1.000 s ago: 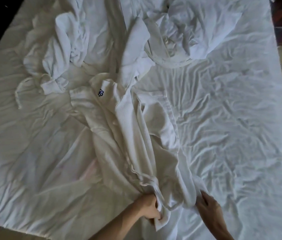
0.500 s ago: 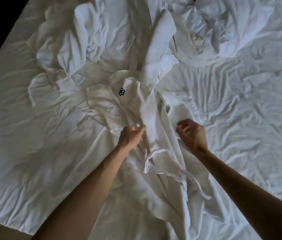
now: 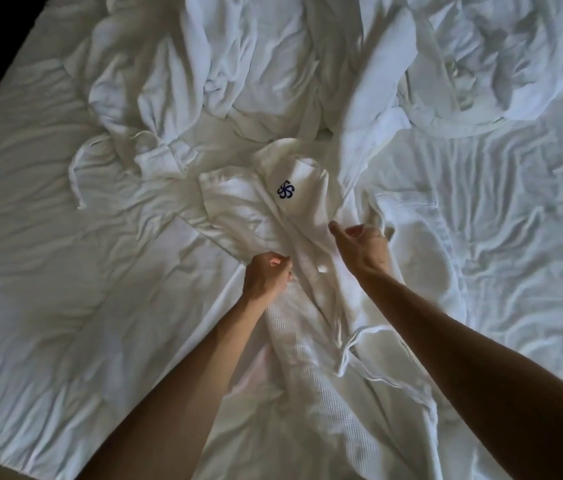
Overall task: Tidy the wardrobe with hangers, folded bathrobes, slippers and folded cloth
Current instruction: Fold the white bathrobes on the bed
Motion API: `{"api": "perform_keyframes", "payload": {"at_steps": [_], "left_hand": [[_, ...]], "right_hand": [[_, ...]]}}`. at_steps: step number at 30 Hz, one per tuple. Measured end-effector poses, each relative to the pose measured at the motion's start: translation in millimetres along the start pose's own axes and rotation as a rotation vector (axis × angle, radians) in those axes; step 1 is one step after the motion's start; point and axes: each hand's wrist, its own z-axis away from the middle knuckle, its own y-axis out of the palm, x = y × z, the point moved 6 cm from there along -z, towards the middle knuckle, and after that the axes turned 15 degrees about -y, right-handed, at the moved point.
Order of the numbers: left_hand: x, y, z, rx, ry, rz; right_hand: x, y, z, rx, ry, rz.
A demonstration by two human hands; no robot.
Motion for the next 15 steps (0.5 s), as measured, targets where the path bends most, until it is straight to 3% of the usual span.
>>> {"api": "perform_keyframes", "payload": {"at_steps": [6,15], "left_hand": [[-11.0,12.9,4.3,-0.010,0.034,0.027],[-82.1,4.9,17.8,-0.164,0.260,0.063]], "right_hand": [[29.8,20.0,-17.4,0.084,-0.036,0.104],[3.1,29.5,3.1,0.023,0.183,-0.361]]}}
